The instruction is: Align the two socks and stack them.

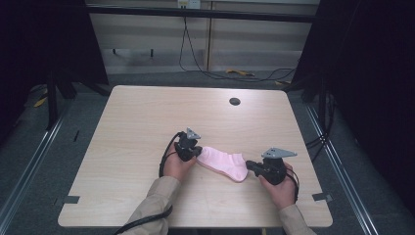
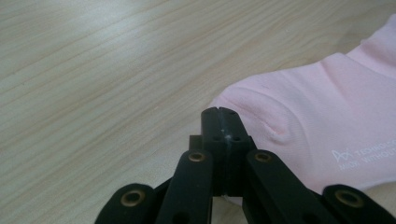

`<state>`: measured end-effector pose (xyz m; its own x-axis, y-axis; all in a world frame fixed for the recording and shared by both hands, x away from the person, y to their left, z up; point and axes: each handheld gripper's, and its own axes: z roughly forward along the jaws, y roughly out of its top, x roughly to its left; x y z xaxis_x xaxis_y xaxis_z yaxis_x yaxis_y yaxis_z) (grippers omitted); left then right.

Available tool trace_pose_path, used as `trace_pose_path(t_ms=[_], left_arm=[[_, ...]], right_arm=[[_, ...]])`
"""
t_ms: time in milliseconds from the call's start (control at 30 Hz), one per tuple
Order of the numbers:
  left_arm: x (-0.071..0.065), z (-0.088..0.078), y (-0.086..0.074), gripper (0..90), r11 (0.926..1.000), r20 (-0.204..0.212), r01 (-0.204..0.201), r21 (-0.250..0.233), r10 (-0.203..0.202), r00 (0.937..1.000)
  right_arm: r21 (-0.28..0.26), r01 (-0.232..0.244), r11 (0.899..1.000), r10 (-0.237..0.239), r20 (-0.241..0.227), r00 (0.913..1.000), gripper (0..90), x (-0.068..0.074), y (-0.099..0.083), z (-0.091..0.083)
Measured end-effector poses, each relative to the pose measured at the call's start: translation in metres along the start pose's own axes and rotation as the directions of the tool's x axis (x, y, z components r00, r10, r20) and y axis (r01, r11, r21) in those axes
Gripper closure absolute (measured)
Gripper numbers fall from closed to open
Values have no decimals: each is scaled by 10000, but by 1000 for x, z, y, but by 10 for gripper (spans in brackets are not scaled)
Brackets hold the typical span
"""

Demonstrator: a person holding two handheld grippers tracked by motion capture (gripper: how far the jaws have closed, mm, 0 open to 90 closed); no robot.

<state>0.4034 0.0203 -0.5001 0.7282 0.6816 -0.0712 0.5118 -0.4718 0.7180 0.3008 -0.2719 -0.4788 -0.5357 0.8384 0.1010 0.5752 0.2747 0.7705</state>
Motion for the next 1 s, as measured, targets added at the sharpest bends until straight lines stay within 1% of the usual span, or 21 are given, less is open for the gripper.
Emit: trace_pose_path(t_ms=[67,100,167,233,267,300,367,433,500,567,600,633,667,700,733,800,833,900,933,967,1000], left_arm=[[0,0,0,900,10000,19,70,-14,-70,10000],[0,0,0,900,10000,38,46,-22,-46,10000],[0,0,0,900,10000,18,60,-13,-60,10000],[0,0,-1,900,9998,71,198,-93,-198,9998],[1,-1,-1,900,9998,60,184,-62,-184,9998],[0,-2,-1,887,9998,19,179,-13,-179,9998],[-1,-6,1,813,9994,68,233,-249,-231,9997],[-5,-11,4,817,9994,134,9,-356,-5,9999],[-13,-14,7,798,9986,343,-199,-485,216,9992],[-21,-15,7,760,9975,544,-378,-600,411,9977],[-25,-13,7,742,9970,679,-371,-674,416,9968],[-29,-13,6,723,9963,768,-512,-687,564,9954],[-29,-13,6,694,9963,768,-512,-687,564,9954],[-36,-10,4,663,9943,900,-776,-727,840,9924],[-38,-9,3,633,9937,1000,-880,-687,947,9905],[-41,-8,1,563,9937,1044,-935,-620,996,9895],[-45,-4,-2,539,9922,1012,-1126,-544,1176,9879],[-47,-2,-5,515,9867,831,-1576,-395,1604,9835],[-47,-2,-5,503,9867,831,-1576,-395,1604,9835],[-47,-1,-6,493,9836,673,-1775,-325,1793,9815],[-46,-1,-6,489,9840,660,-1754,-313,1771,9820]], right_arm=[[214,-21,9998,23,-116,9999,880,2,-3,-2],[374,-141,9992,146,-134,9998,879,2,-4,0],[658,-4,9978,7,-41,10000,877,1,-8,6],[667,-96,9977,106,-144,9998,876,-1,-9,9],[722,-74,9974,82,-114,9999,874,0,-9,9],[763,127,9970,-122,-71,9999,867,1,-9,9],[760,145,9970,-142,-45,9999,848,1,-9,10],[723,161,9973,-158,-45,9999,840,1,-10,10],[704,238,9972,-239,2,9997,815,1,-10,10],[559,397,9976,-406,147,9991,700,4,-9,10],[490,482,9976,-494,226,9985,676,5,-8,10],[413,607,9973,-619,284,9977,664,7,-8,10],[329,767,9965,-777,292,9966,649,10,-6,10],[282,977,9948,-985,306,9947,640,13,-5,10],[214,1101,9937,-1108,350,9932,629,17,-3,10],[120,1177,9930,-1180,279,9926,608,21,-2,11],[19,1348,9909,-1348,-41,9909,583,30,1,14],[220,1664,9858,-1662,-140,9860,582,37,1,19],[452,1816,9823,-1810,-172,9833,585,40,-1,22],[705,2005,9772,-2000,-136,9797,589,42,-3,26],[812,2109,9741,-2103,-165,9775,599,44,-6,28]])
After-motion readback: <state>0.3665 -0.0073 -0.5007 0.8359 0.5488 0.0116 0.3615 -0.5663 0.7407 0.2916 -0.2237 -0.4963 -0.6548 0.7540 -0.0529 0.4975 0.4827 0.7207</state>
